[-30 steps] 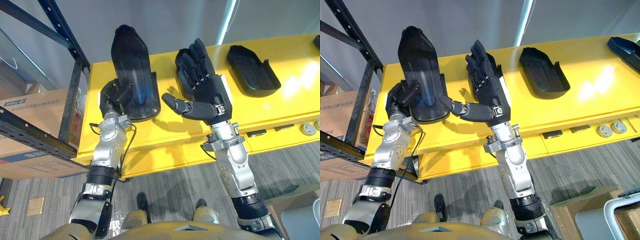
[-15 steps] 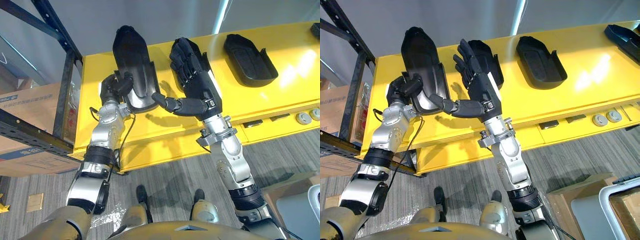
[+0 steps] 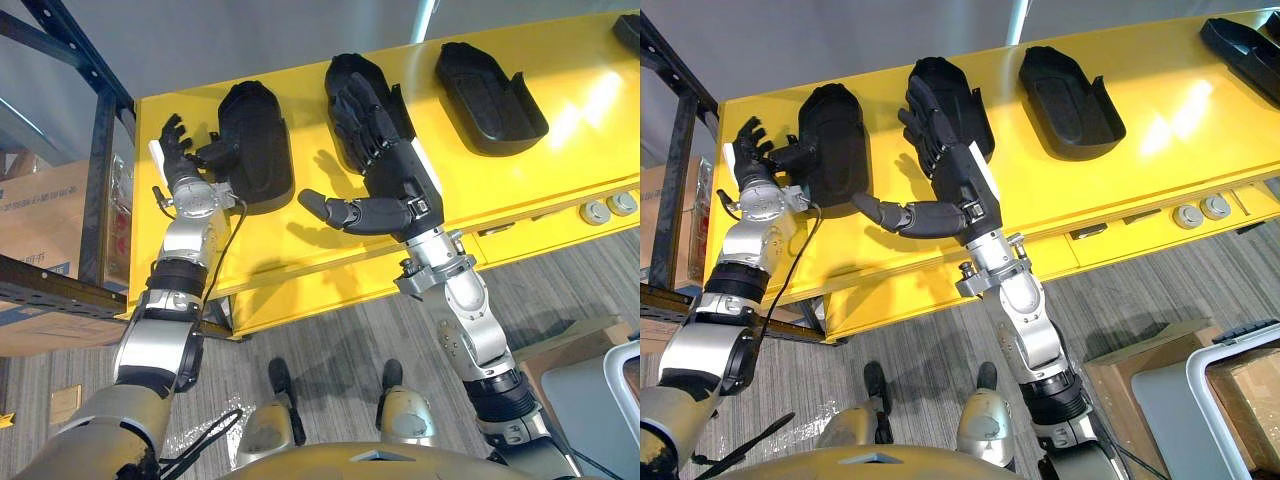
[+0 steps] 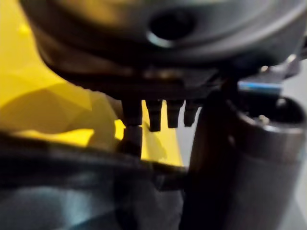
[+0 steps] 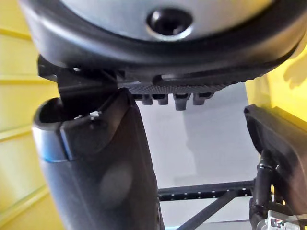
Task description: Walk over and take three plastic housings, then place them on the shelf
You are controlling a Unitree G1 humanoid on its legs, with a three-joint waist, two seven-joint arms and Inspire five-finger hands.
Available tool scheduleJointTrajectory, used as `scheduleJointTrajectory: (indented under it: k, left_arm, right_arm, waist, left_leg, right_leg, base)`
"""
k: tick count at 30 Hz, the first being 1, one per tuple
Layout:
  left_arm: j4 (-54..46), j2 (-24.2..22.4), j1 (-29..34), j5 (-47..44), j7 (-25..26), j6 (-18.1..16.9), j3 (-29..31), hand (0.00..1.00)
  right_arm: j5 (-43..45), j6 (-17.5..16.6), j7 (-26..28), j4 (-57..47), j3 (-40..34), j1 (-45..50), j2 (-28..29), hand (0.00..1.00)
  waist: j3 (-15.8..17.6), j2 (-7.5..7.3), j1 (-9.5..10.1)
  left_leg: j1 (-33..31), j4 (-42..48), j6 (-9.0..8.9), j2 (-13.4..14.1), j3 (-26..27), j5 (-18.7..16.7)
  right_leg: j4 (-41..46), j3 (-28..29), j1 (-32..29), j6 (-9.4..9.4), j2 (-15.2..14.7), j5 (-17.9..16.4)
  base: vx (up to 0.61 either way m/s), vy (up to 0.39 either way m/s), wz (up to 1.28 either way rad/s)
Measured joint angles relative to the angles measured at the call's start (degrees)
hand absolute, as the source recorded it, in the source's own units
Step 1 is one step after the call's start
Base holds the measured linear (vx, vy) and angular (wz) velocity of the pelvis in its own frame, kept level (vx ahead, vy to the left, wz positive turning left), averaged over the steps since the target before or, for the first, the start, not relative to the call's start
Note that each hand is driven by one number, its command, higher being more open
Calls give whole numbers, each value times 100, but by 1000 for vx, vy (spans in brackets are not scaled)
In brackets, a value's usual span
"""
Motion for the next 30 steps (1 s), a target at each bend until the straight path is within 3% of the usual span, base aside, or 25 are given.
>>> scheduleJointTrajectory:
  k: [9,14,20,25,30]
  left_arm:
    - [131,102,-57,-32,-19,133,69,100]
    - [123,136,-14,-690,-223,-403,87,100]
    - [-1704,-80,714,-1433,-809,-601,-109,100]
    - [-3413,-274,1223,-1623,-1266,-628,-235,100]
    - [-4655,-360,1703,-1619,-1665,-751,-294,100]
  right_arm:
    - [9,0,-3,-3,18,62,-5,100]
    - [5,0,38,-2,37,203,12,100]
    - [-95,-6,130,0,92,291,73,100]
    - [-334,-21,-121,17,137,303,82,100]
    - [-475,-108,-453,17,64,506,79,100]
  waist:
    - [6,8,-14]
    - [27,45,-17]
    - [50,86,-10]
    - [37,106,-5]
    - [-84,275,9]
  left_leg:
    - [38,-17,-15,2,-1,-16]
    - [47,-17,18,-6,2,10]
    - [55,-1,33,-18,-81,28]
    - [185,-18,26,-22,-139,32]
    - [223,-21,22,-19,-209,27]
  right_leg:
    - [16,8,31,-4,2,-11]
    - [38,-5,35,-4,-4,-10]
    - [32,-99,101,-4,-15,-10]
    - [-46,-169,306,-6,-12,-12]
    - [-186,-310,476,-19,1,-21]
  base:
    - [3,-1,-1]
    - [0,0,0]
    - [2,-7,7]
    - [-3,-12,5]
    - [-19,-11,7]
